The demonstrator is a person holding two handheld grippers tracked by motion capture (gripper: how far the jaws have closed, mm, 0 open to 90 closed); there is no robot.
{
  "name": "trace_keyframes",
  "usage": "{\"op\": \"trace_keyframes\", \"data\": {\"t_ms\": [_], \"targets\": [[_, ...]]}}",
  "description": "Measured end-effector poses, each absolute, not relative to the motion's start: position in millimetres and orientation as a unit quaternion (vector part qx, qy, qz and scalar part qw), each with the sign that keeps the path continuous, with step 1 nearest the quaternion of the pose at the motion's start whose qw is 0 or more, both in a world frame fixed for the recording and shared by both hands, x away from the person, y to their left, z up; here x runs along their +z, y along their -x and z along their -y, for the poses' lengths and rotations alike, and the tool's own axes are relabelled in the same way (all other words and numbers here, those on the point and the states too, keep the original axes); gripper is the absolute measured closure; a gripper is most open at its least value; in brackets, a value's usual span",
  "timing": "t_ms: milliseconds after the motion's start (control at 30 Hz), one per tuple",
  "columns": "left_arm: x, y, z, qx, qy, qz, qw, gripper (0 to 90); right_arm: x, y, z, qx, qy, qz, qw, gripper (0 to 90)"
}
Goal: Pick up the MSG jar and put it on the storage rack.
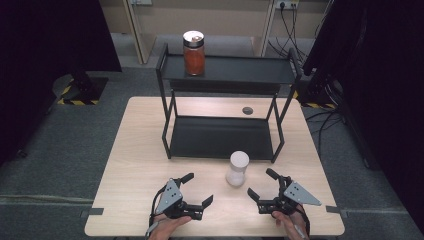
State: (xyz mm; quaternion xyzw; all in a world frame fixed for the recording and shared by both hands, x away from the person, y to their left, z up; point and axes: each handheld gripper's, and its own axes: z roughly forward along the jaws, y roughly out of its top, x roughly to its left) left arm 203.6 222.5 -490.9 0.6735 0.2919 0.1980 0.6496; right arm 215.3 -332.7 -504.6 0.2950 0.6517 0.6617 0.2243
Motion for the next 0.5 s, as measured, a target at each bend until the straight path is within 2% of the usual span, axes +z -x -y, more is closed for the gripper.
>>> {"op": "trace_keyframes", "data": {"t_ms": [500], "targets": [[-491.4,-202.5,-226.8,0.202,-0.670,-0.296,0.651,1.8,-498.1,-220.8,323.4,0.650,-0.297,-0.660,0.231,0.4]]}}
